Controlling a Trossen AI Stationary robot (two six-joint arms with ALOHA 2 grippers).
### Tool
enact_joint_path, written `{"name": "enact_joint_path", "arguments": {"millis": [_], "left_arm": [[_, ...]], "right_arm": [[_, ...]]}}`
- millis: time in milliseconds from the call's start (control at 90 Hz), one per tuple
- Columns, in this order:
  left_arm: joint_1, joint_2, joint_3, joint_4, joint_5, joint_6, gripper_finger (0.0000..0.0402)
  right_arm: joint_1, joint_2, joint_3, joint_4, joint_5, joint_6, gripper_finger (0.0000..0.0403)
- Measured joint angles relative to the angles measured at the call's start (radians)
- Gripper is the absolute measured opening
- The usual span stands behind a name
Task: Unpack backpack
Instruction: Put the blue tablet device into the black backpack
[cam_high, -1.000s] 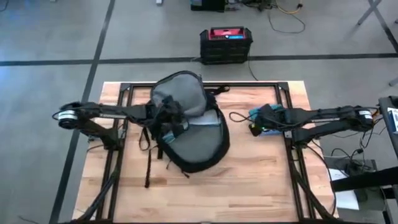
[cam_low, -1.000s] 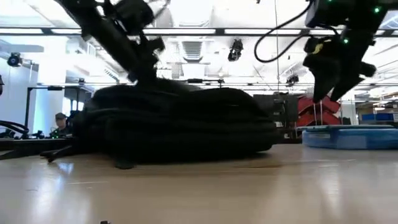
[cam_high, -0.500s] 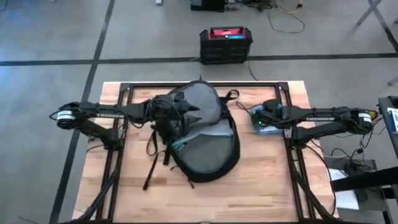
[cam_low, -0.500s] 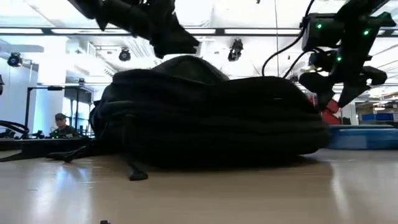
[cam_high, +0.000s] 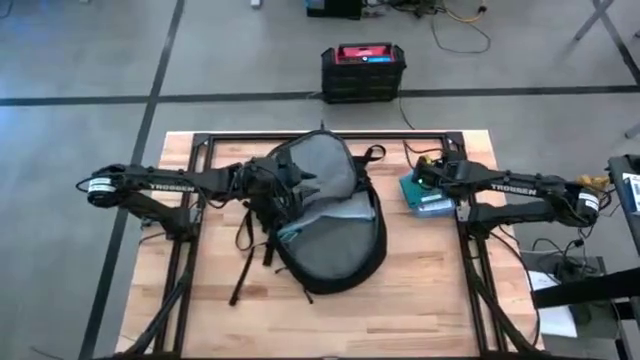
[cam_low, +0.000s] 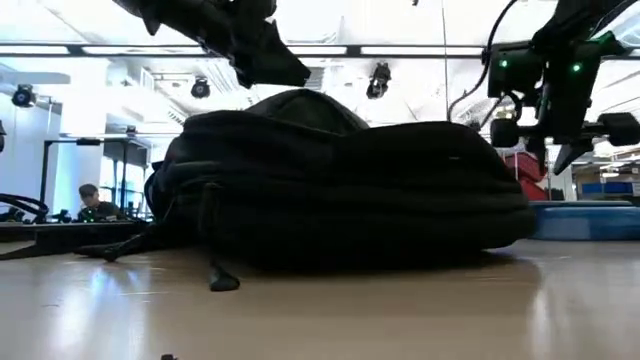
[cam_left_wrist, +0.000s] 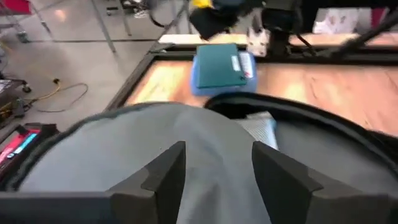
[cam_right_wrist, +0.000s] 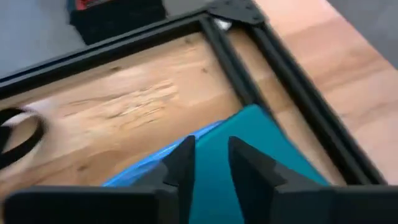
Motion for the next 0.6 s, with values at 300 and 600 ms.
{"name": "enact_joint_path", "arguments": {"millis": [300, 600], "left_arm": [[-0.084, -0.008, -0.058, -0.006, -0.002, -0.021, 0.0119], [-0.102, -0.029, -0.152, -0.028, -0.056, -0.1, 0.0103]], "right_arm": [[-0.264, 0.006, -0.006, 0.033, -0.128, -0.007, 0.0009], [-0.519, 0.011, -0.048, 0.109, -0.267, -0.194, 0.0002]]}}
